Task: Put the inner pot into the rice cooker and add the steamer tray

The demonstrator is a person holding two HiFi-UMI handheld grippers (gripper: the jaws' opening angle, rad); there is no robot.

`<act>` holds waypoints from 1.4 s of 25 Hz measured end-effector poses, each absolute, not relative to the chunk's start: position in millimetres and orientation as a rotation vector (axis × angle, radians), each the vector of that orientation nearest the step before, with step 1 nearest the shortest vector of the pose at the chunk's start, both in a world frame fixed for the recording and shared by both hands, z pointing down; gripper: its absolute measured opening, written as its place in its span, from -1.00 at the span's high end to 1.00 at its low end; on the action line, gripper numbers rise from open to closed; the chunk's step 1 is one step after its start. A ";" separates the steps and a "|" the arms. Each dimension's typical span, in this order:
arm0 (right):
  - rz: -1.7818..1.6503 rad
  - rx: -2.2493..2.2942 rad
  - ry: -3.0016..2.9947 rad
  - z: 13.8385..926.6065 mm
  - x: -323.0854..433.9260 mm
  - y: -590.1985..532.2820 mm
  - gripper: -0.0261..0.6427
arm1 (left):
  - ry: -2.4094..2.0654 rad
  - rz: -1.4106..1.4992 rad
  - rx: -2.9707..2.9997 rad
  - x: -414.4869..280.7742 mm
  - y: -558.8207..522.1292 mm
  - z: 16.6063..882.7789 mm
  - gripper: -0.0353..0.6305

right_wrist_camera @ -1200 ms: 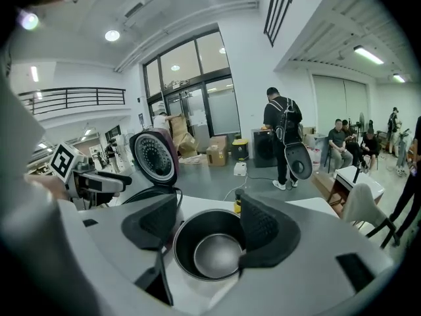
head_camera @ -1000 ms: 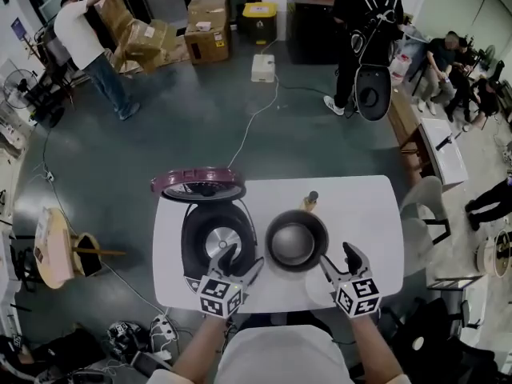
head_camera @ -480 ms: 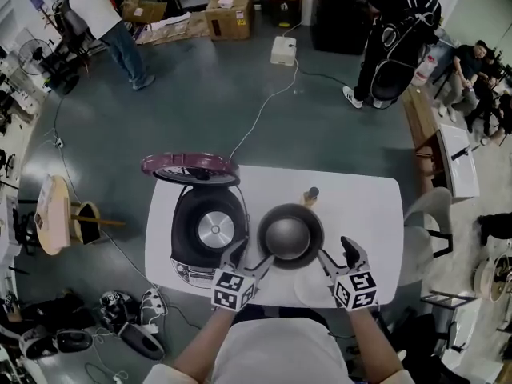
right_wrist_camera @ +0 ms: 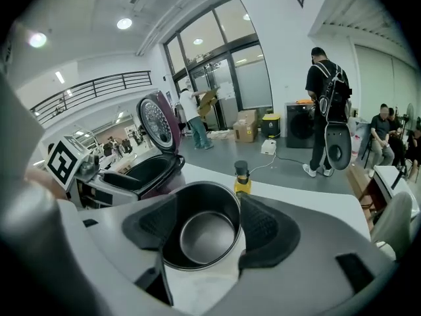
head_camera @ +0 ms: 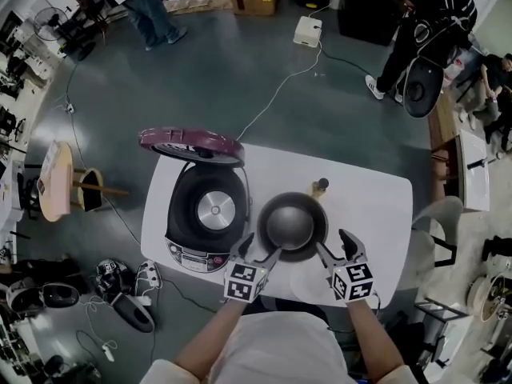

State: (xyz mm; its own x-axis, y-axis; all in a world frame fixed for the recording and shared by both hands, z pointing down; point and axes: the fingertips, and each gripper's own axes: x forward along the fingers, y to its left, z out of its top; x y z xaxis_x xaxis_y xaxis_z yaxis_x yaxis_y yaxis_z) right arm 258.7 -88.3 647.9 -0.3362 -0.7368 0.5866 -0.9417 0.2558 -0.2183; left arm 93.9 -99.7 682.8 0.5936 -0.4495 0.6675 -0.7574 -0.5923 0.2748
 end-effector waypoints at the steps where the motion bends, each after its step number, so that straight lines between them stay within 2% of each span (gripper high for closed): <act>1: 0.774 1.520 -2.166 652.5 258.3 -89.5 -0.01 | -0.963 0.748 2.262 92.9 -99.3 687.5 -0.19; 18: 0.828 1.338 -2.105 739.4 262.9 -97.8 0.00 | -1.096 0.793 2.008 85.4 -94.1 772.1 -0.20; 25: 0.867 1.317 -2.052 775.1 269.3 -104.7 0.03 | -1.134 0.782 1.960 83.7 -102.8 793.1 -0.05; 27: 0.872 1.311 -2.047 781.1 269.1 -106.6 0.07 | -1.146 0.800 1.949 82.1 -104.3 797.8 0.04; 29: 0.864 1.307 -2.048 784.6 269.2 -107.5 0.17 | -1.161 0.810 1.936 80.7 -104.8 802.0 0.21; 35: 0.817 1.361 -2.005 789.0 274.7 -115.2 0.49 | -1.186 0.817 1.939 83.6 -111.5 806.1 0.35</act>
